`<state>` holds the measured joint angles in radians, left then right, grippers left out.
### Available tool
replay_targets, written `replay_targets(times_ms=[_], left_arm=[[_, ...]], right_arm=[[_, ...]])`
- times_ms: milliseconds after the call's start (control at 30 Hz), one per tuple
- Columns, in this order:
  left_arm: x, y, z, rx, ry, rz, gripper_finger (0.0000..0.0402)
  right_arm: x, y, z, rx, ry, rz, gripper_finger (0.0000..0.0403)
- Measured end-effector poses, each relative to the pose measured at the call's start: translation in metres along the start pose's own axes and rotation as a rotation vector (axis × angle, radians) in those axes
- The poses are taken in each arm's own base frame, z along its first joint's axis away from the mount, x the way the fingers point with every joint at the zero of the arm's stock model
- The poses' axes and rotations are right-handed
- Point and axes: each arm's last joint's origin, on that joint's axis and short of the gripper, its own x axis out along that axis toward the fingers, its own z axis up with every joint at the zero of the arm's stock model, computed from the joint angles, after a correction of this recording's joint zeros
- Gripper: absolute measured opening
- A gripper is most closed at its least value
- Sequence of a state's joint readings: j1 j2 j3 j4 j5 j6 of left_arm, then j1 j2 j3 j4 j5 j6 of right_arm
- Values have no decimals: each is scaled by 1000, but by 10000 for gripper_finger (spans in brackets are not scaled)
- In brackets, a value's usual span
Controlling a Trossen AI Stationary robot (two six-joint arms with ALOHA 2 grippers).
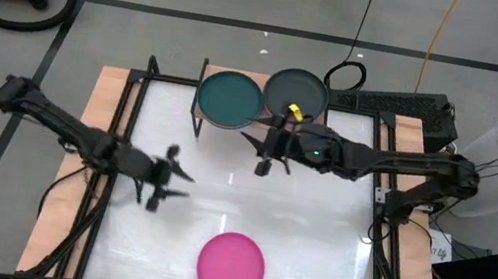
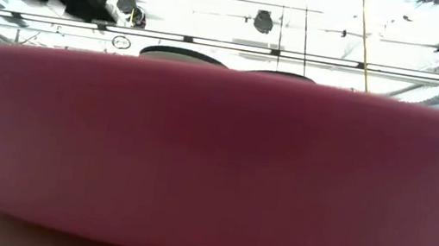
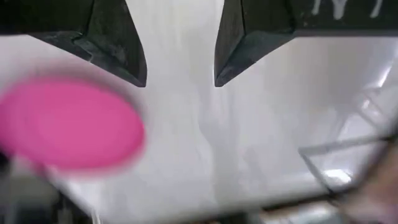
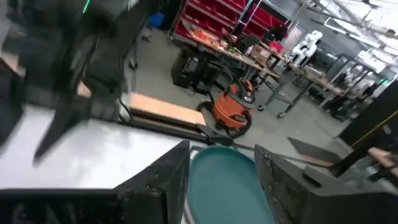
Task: Place and stack plates onto a shelf
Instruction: Stack the pink plate on the dark green plate
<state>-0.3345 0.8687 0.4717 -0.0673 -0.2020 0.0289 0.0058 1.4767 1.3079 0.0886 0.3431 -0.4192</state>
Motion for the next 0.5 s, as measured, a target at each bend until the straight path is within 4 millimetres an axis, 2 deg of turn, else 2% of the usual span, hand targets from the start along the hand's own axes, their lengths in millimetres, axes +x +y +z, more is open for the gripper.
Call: replay_targets(times_ms=[233,367,500], left_arm=[[51,-58,-14,287,153,-185,193],[70,-98,-6,438,140,-281,193],[86,-129,0,589,140,-320,193]], right_arm=[[-31,1,13,74,9,60,160],[-36,7,10,88,25,88,160],[-35,17,-2,67,59,112,160]])
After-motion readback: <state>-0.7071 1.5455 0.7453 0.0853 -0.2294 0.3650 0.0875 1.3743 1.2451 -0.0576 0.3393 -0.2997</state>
